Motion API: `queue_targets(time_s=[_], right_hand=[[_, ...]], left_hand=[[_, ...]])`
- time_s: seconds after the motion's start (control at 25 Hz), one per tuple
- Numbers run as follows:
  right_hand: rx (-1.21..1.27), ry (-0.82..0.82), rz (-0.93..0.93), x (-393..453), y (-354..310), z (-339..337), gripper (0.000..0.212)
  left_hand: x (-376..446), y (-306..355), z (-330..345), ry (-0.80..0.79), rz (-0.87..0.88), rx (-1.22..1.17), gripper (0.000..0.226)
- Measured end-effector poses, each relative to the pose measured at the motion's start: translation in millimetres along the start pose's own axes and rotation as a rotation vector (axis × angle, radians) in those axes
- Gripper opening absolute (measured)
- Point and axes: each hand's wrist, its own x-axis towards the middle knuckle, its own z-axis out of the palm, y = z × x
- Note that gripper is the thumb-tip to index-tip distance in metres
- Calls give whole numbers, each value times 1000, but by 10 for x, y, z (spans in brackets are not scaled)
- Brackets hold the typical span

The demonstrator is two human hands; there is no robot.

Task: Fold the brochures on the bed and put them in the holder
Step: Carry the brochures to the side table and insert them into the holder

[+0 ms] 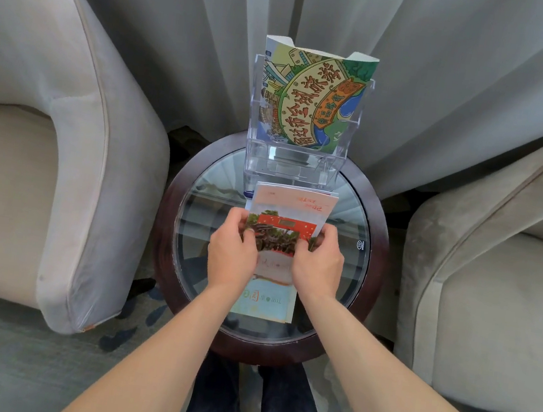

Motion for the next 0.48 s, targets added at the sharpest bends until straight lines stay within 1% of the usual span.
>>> queue_targets(time_s=[0.12,0.2,0.48], right_hand=[[28,73,-121,-32,-226,-53,12],[49,105,-154,-63,-305,-72,11],[37,114,-99,-170,-98,51,11]], left_hand=[[69,174,-96,68,46,-63,23],[78,227,-146,105,37,-106,20],[62,34,-147,81,-35,-97,17]])
